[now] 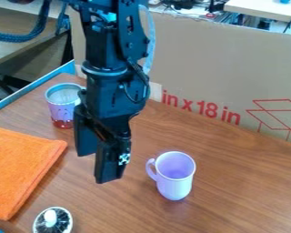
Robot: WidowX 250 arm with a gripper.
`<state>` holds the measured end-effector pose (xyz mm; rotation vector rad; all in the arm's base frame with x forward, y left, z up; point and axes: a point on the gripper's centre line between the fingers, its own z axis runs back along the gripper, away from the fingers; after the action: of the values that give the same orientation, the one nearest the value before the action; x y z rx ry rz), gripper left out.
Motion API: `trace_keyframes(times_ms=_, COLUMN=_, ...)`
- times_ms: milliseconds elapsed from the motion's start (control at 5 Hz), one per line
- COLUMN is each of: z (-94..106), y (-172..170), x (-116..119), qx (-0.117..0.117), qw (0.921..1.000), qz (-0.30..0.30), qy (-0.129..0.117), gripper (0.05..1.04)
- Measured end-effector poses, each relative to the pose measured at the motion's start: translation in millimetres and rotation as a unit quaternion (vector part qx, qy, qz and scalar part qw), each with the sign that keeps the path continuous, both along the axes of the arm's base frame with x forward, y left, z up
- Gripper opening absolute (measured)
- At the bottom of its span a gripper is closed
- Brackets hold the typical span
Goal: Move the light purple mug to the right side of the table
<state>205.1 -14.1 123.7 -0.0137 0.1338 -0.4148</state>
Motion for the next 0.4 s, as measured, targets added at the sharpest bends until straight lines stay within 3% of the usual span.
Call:
trace_keyframes(times_ms=200, z=-3.5, y=0.1, x=-1.4, qx=0.001, qw=1.0, qz=0.002, qy=0.008, gripper=0.996)
trace_keyframes(times_ms=400, z=-5.6, y=-6.5, x=15.5, qx=0.007, qw=0.9982, qz=0.055, qy=-0.022, gripper=0.996)
